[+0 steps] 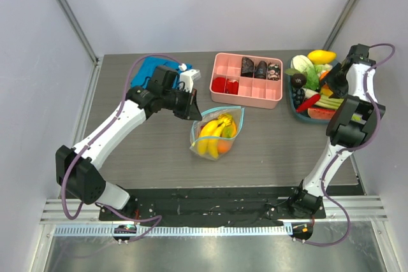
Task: Place the food in the zip-top bag and seal the zipper
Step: Pick up the fake vegetable from the bin.
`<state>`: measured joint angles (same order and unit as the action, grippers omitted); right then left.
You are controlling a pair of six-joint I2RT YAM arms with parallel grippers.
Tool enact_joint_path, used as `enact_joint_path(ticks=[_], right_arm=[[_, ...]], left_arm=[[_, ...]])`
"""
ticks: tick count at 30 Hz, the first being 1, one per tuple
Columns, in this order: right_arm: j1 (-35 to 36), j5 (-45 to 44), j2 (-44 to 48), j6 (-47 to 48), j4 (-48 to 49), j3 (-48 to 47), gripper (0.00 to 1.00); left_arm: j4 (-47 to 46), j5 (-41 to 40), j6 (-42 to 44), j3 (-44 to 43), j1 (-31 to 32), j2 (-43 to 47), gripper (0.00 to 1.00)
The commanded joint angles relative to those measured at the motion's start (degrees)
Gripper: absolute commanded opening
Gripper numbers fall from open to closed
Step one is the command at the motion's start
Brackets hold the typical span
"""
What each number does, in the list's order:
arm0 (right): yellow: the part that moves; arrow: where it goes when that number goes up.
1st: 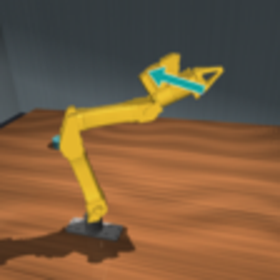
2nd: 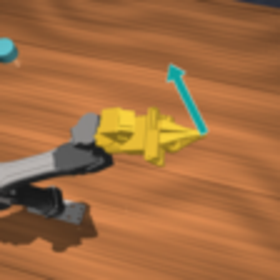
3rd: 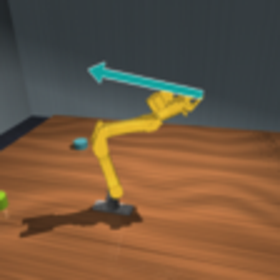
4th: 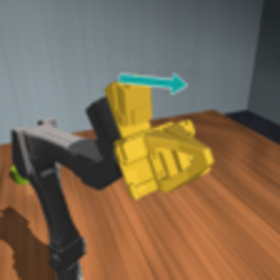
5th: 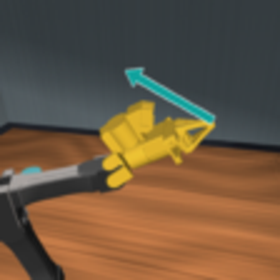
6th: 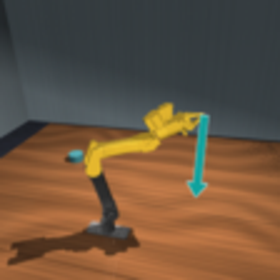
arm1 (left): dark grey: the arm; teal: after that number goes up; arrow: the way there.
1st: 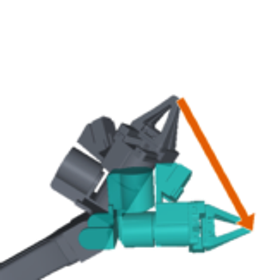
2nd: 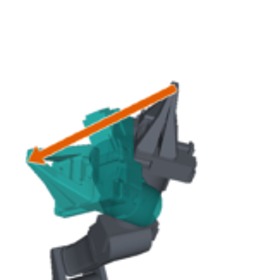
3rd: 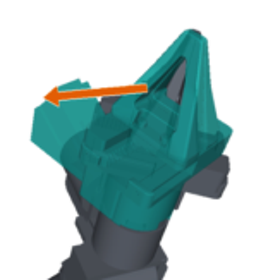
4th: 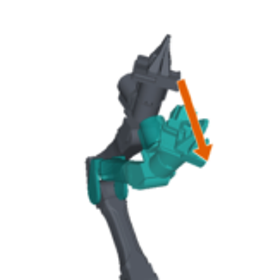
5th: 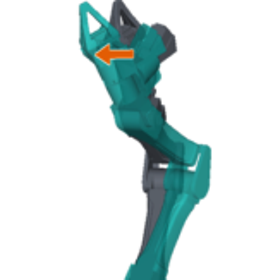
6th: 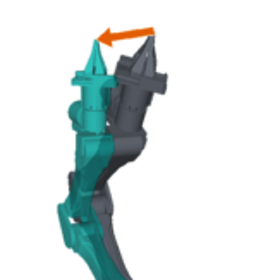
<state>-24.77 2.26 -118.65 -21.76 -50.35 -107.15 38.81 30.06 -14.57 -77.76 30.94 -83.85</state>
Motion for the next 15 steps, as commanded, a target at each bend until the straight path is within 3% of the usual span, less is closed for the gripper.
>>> enact_joint_path(ticks=[1,10,15], right_arm=[[0.7,1.2,-1.8,1.6,-3.2,-3.1,0.6],[1.3,3.5,-3.5,2.6,-4.2,-2.0,0.58],[1.2,4.2,-3.7,2.6,-4.1,-1.2,0.48]], left_arm=[[-2.3,1.2,-0.1,0.4,-0.4,1.2,0.0],[-2.6,1.4,-0.8,0.9,-0.5,0.8,0.0],[-2.5,1.4,-0.9,0.9,-0.6,0.6,0.0]])
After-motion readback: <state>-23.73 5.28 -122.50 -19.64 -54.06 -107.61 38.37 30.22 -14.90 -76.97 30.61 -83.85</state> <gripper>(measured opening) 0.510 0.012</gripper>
